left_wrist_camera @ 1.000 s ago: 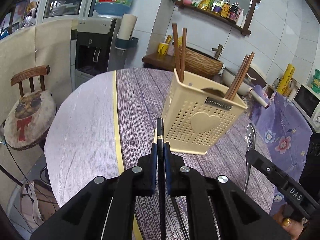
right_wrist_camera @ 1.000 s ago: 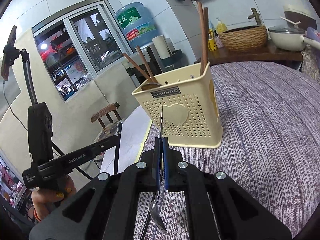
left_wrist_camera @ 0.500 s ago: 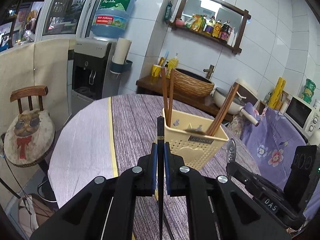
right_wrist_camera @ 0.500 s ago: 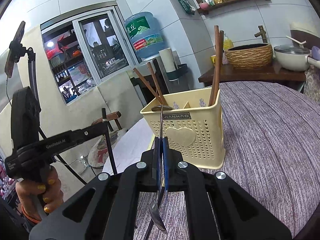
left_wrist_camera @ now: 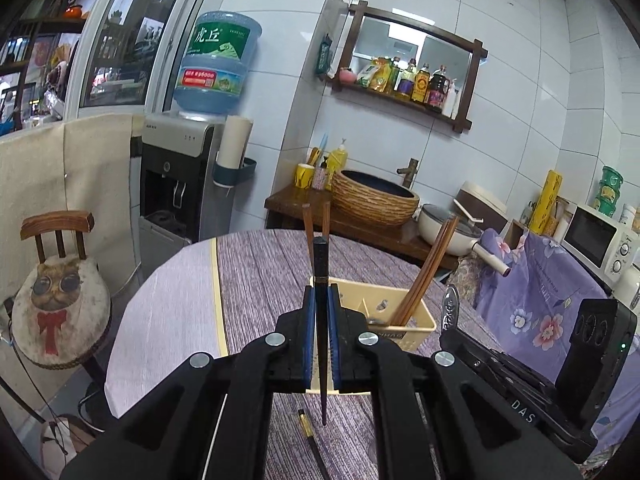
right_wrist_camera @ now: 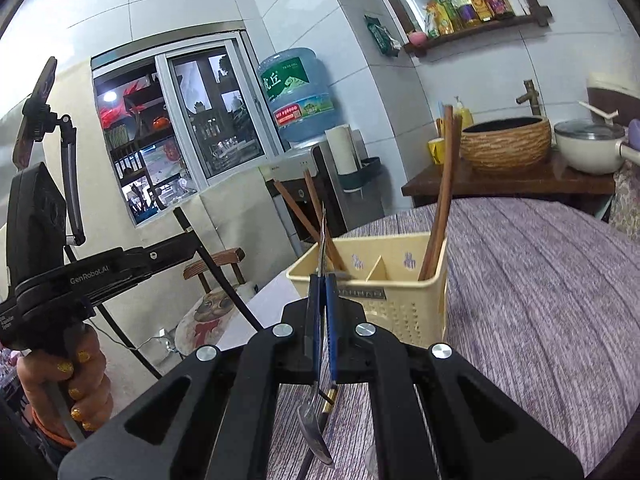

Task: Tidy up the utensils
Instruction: 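Carry the black chopstick and the spoon upright to the cream holder, then lower the black chopstick into the holder and open the left tool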

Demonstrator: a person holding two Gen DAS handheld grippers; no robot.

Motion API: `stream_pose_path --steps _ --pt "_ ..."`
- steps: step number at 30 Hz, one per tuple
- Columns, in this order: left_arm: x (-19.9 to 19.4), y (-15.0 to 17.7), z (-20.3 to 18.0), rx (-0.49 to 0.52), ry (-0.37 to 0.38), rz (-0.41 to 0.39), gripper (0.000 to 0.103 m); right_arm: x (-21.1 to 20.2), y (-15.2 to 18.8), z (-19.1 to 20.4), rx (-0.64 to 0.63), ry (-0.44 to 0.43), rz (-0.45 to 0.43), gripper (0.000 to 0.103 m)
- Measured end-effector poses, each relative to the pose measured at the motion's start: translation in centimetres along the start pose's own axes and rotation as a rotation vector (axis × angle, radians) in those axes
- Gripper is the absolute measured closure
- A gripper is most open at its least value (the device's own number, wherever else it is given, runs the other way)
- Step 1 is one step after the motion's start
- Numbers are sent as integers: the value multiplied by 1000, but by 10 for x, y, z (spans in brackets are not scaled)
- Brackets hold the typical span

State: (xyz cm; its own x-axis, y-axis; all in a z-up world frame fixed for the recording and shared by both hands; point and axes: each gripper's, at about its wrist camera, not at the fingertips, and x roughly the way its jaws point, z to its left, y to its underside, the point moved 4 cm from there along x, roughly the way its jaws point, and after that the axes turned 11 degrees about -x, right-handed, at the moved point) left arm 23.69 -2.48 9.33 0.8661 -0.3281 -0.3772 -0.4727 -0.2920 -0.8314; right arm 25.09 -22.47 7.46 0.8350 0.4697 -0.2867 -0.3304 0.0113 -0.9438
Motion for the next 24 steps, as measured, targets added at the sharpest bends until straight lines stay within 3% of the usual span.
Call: stream_pose_path --steps 6,7,11,16,19,21,22,24 --pt "-15 -34 -20 24 68 -36 97 3 -34 -2 -53 35 -62 99" --pt "-18 -41 -24 31 73 -48 102 4 -42 -3 -57 40 -73 99" --pt "-32 -76 -45 64 81 -133 102 11 -70 -10 -68 68 -107 99" --pt "-22 -93 -50 54 69 -151 102 25 -81 -16 -77 100 -113 99" --pt "-6 -76 -31 52 41 -118 101 27 -65 -19 -69 108 -100 99" --pt "13 -57 -1 15 -29 -92 94 30 -49 -23 -47 109 -76 99" --pt "23 -48 15 -28 -59 -61 89 32 -40 -24 -35 111 -60 99" --pt "55 -22 49 -149 -57 93 87 36 -27 -27 -13 108 -28 99"
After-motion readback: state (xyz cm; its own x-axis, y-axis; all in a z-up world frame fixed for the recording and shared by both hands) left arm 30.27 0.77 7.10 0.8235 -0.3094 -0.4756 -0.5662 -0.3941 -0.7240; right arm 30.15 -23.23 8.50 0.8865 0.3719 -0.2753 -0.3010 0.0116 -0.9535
